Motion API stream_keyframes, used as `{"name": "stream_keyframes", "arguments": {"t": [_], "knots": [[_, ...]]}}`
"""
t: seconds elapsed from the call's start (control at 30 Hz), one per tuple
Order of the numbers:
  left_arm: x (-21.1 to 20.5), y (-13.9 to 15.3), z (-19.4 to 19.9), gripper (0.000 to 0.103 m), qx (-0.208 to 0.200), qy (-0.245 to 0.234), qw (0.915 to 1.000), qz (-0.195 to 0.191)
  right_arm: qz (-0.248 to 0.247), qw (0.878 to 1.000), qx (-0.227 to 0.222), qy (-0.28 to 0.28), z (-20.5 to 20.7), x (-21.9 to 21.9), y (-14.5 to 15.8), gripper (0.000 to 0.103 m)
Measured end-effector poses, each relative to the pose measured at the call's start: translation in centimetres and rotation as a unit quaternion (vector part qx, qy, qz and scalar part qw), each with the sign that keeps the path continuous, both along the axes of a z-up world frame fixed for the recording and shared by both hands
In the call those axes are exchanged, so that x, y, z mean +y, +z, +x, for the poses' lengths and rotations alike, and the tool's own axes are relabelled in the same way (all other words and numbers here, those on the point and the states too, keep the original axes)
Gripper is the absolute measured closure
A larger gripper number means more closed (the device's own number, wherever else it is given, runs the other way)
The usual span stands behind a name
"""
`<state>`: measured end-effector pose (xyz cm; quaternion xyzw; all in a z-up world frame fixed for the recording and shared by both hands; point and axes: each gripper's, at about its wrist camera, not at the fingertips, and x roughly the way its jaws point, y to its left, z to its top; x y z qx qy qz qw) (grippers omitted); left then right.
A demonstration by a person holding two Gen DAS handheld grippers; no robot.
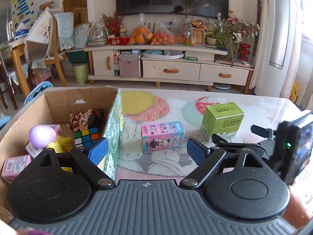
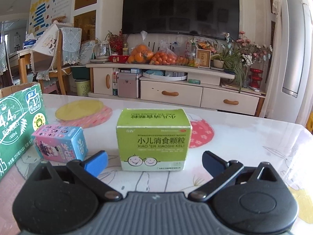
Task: Organize rigid objects
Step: 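Withdraw both tools from the cardboard box back over the table, then grasp the pink blind-box toy box with the left gripper while the right grasps the green medicine box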
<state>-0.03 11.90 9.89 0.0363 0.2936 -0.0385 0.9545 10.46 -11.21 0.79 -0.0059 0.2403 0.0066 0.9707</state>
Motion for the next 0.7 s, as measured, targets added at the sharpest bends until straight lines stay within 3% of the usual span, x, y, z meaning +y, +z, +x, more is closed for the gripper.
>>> {"name": "stream_keyframes", "arguments": {"t": [0.17, 0.57, 0.7], "knots": [[-0.6, -0.5, 0.4, 0.000, -0.013, -0.017, 0.9996, 0.017, -0.009, 1.000, 0.003, 0.010, 1.1, 0.3, -0.1, 0.001], [-2.1, -2.9, 4.8, 0.000, 0.023, -0.014, 0.9996, -0.011, -0.015, 1.000, 0.020, 0.017, 3.1, -0.5, -0.3, 0.001], [-2.6, -4.1, 6.3, 0.000, 0.037, 0.001, 0.9992, -0.018, 0.005, 1.000, 0.028, 0.013, 3.3, -1.4, -0.4, 0.001]]}}
